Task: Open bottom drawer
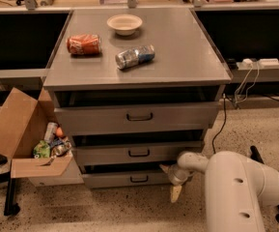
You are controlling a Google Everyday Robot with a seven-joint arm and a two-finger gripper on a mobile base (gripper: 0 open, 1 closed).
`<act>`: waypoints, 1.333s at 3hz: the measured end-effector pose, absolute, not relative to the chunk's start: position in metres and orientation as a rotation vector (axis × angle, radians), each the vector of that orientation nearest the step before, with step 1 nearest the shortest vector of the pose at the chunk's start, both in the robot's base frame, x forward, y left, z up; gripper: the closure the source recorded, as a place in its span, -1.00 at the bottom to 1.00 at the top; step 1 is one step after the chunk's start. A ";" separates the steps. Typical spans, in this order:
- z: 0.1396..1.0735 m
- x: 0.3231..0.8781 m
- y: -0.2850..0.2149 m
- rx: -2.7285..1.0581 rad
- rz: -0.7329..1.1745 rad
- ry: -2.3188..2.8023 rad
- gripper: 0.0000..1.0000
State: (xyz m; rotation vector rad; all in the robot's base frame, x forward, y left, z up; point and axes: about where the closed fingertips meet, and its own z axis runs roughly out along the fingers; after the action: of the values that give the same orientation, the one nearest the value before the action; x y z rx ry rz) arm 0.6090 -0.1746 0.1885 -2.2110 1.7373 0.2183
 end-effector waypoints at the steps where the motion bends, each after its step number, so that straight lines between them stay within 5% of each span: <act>1: 0.172 0.615 -0.175 -2.211 0.224 1.780 -1.00; 2: 0.149 0.622 -0.177 -2.211 0.257 1.817 -1.00; 4: 0.156 0.604 -0.184 -2.236 0.296 1.828 -0.05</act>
Offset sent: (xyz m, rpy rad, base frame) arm 0.0337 -0.0108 -0.0625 -0.0338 0.0877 -0.0601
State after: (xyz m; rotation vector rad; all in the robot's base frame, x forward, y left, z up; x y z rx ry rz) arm 0.6043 -0.1839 0.1563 -2.2364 1.8285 0.2960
